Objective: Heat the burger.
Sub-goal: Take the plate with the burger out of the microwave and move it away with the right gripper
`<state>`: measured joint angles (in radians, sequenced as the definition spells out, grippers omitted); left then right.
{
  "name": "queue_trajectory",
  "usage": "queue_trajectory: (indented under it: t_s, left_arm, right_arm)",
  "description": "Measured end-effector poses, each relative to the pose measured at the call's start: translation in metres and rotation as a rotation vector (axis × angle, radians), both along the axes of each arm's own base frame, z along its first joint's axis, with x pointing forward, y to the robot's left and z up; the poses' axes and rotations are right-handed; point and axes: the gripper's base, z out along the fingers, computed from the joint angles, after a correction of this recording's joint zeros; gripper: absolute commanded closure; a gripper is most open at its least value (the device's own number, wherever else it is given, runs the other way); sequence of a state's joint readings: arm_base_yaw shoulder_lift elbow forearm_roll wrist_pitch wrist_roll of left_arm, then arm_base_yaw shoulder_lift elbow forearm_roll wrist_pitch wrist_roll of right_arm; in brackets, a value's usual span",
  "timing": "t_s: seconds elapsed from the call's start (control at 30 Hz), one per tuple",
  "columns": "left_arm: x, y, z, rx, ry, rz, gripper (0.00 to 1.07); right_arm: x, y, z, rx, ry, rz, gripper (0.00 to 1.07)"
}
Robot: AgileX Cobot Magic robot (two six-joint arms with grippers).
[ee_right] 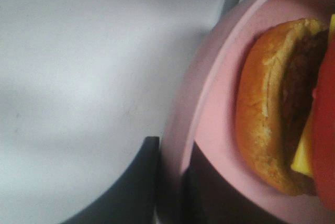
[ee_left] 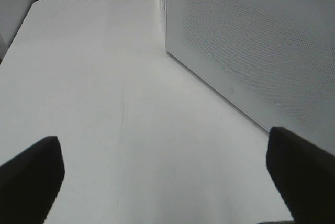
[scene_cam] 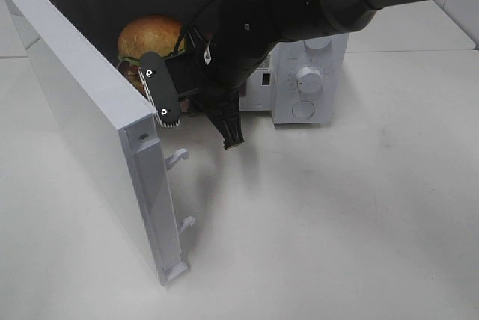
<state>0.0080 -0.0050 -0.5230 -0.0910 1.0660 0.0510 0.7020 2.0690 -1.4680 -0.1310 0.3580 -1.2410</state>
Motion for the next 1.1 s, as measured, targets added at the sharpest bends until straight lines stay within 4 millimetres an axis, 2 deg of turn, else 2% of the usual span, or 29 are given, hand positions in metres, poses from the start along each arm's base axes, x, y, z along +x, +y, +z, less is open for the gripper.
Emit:
queue_trajectory:
  t_s: [0.2,0.53,1.1]
  left_arm:
    - [0.000,0.000,0.000,0.000,0.000,0.000,0.09]
    - [0.000,0.000,0.000,0.000,0.000,0.000,0.09]
    - [0.000,0.000,0.000,0.000,0.000,0.000,0.09]
  right_arm:
    - [-0.017,-0.010,0.013,0.014,-0.021,0.058,1.07]
    - [-0.033,-0.030,0.019,0.014,0.005,0.092,1.07]
    - [-0.079,-0.075,0.026,-0.015,0.013,0.108,1.07]
